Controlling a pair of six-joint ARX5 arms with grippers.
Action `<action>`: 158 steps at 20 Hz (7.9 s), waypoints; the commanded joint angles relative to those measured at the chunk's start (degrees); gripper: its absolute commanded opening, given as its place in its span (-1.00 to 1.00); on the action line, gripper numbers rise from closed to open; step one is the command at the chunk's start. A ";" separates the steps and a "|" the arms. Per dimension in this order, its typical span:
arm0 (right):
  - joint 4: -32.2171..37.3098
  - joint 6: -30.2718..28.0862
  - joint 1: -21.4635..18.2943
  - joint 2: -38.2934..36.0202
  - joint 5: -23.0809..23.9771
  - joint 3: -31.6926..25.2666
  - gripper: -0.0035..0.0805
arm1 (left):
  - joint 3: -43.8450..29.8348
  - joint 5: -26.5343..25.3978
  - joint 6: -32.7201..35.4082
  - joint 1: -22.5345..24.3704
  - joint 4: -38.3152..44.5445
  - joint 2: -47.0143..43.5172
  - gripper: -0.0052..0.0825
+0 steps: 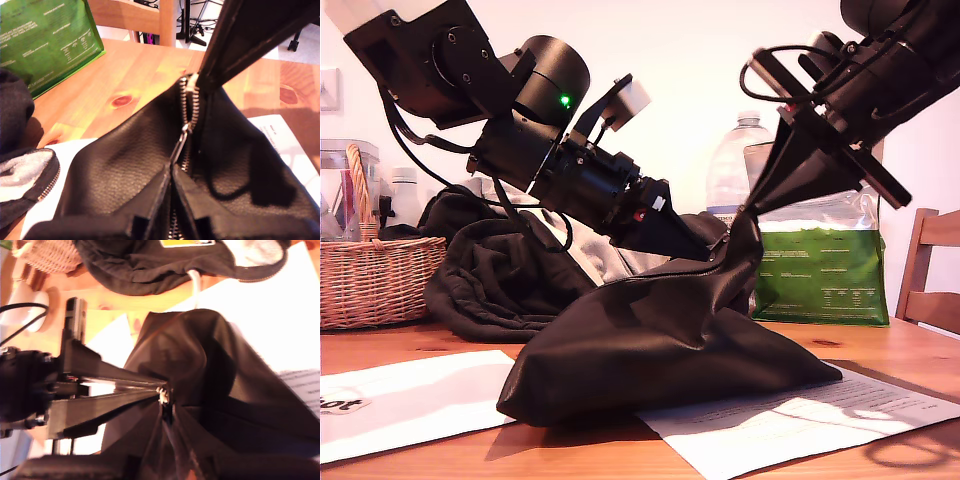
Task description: Open the zipper in the zip bag in front of you
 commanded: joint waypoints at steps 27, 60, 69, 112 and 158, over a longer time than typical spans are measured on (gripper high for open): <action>-3.26 -5.01 1.36 0.24 0.52 -0.02 -0.95 | 8.39 13.46 14.88 0.94 -10.67 2.27 -0.34; -3.21 -6.16 1.36 0.24 -1.14 -0.02 -0.95 | 18.71 13.11 21.29 0.26 -24.11 12.11 -0.56; -3.21 -6.16 1.36 0.24 -1.14 -0.02 -0.95 | 18.71 12.11 21.35 0.26 -26.05 12.11 -0.91; -3.23 -8.11 1.33 0.24 4.00 -0.02 -0.95 | 20.74 -1.90 17.22 -1.53 -31.06 10.97 -0.27; -4.00 -7.43 0.50 0.24 -4.15 -0.02 -0.95 | 20.72 7.19 19.87 -2.19 -31.19 9.42 -0.34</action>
